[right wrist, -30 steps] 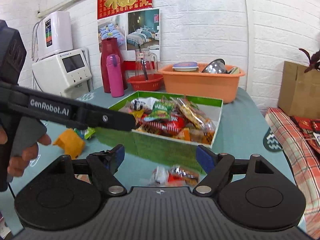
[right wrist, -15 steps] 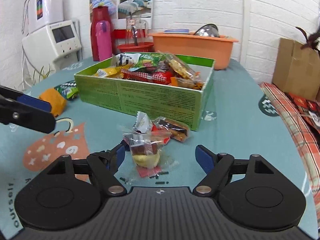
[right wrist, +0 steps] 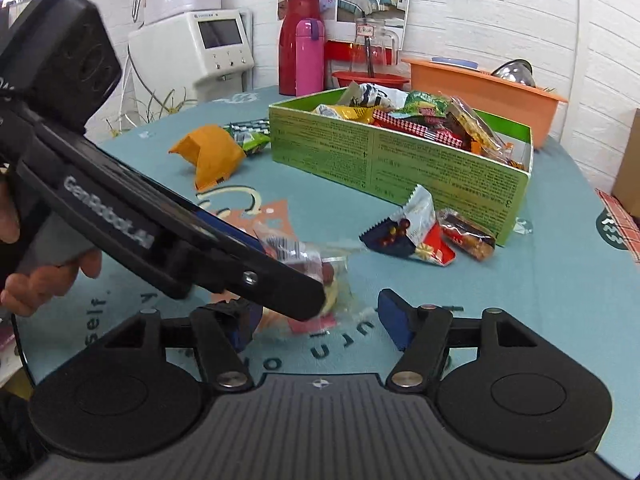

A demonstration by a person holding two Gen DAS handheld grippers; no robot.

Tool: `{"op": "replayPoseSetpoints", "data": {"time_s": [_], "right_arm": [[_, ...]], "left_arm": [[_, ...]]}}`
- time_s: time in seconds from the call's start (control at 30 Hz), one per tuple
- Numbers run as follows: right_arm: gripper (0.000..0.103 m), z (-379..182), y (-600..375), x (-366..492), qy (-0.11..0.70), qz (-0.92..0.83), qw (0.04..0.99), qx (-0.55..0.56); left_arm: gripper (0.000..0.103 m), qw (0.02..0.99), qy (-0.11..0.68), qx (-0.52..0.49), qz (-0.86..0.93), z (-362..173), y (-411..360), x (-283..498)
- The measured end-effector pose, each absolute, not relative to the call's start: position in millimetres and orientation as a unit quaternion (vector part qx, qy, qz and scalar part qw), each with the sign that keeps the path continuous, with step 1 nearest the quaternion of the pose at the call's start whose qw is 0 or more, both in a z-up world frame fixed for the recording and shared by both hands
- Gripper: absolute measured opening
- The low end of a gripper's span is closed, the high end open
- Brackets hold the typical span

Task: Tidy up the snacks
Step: 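Return the left tool and grasp the small clear candy bag, then carry the clear candy bag into the green box and release it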

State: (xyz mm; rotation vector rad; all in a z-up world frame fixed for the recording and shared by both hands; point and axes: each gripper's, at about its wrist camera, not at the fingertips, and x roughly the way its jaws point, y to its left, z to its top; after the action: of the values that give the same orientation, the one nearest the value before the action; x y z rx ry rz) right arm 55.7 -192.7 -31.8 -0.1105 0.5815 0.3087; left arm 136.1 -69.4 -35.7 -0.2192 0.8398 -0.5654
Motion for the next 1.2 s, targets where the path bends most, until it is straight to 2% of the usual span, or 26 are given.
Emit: {"op": "replayPoseSetpoints", "data": {"time_s": [0.17,0.2,0.23,0.27,0.3,0.33,0.4,0.67,0.9,1.2], "right_arm": [[0.103,-31.1,-196.7,59.3,0.285,0.147,0.946,-0.042],[0.103,-31.2,-196.2,60.7,0.283,0.148,0.947,-0.04],[0.102,-31.7,-194.9,61.9,0.282,0.149,0.947,-0.04],[0.102,-32.8,-194.0,64.1,0.282,0.15,0.947,-0.04],[0.09,-34.0,-192.3,66.4,0.285,0.151,0.946,-0.04],[0.071,-35.2,-190.7,68.2,0.29,0.159,0.943,-0.039],[0.067,-33.8,-186.3,66.7,0.286,0.155,0.944,-0.048],[0.066,-0.3,-187.5,67.8,0.232,0.145,0.96,-0.06],[0.066,28.4,-185.9,103.6,0.178,0.144,0.972,-0.047],[0.066,38.2,-178.3,170.3,0.153,0.135,0.978,-0.031]], "left_arm": [[0.103,0.871,0.397,-0.12,-0.265,-36.7,-68.2,144.5],[0.095,0.871,0.396,-0.12,-0.264,-37.2,-67.4,145.2],[0.082,0.872,0.395,-0.119,-0.264,-37.8,-66.9,146.1],[0.059,0.87,0.397,-0.12,-0.266,-39.2,-66.0,146.8],[0.058,0.868,0.399,-0.123,-0.268,-40.2,-67.3,148.1],[0.058,0.87,0.397,-0.125,-0.264,-40.1,-66.8,147.8],[0.058,0.873,0.392,-0.125,-0.263,-36.8,-66.9,146.4],[0.058,0.894,0.332,-0.119,-0.275,8.5,-59.7,151.9],[0.058,0.919,0.285,-0.094,-0.257,45.5,-47.6,178.8],[0.059,0.929,0.269,-0.09,-0.239,49.0,-21.3,237.5]]}}
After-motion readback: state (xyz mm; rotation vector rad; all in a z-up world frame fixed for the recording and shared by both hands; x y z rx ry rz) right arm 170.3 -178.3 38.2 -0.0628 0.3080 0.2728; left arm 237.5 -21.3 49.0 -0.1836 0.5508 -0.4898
